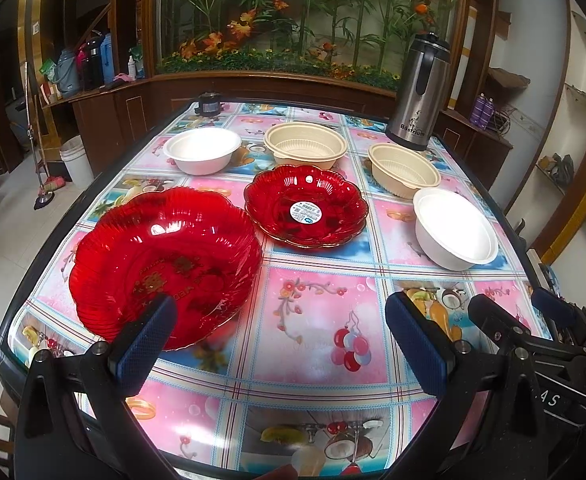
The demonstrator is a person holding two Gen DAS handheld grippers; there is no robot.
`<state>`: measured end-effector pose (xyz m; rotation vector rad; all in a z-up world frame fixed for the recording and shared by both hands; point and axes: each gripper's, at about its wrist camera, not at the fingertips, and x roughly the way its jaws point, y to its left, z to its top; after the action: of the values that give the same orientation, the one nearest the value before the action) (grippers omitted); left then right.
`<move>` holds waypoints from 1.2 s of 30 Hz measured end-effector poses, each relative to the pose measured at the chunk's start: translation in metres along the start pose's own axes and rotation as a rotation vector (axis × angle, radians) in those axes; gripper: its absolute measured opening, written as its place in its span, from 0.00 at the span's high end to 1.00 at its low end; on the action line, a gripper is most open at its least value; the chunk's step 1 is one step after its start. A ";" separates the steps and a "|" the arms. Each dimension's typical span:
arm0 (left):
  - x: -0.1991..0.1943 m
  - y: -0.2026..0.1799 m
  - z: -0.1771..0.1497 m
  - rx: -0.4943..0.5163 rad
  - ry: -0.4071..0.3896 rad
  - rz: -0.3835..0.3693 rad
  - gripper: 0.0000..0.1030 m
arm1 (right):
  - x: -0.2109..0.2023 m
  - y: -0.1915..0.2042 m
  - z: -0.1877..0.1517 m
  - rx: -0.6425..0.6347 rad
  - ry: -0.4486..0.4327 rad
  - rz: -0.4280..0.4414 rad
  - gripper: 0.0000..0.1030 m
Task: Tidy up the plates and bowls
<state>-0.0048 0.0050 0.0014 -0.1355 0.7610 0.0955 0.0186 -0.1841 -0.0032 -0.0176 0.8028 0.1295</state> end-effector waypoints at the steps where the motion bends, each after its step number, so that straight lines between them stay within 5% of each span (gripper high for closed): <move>1: 0.000 0.000 0.000 0.000 -0.001 0.000 0.00 | 0.001 0.001 0.000 0.000 0.000 0.000 0.00; 36: -0.001 -0.005 -0.002 0.006 0.003 -0.006 0.00 | -0.002 -0.004 -0.002 0.004 0.004 0.001 0.00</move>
<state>-0.0063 -0.0002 0.0005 -0.1326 0.7641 0.0877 0.0165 -0.1881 -0.0033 -0.0140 0.8076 0.1288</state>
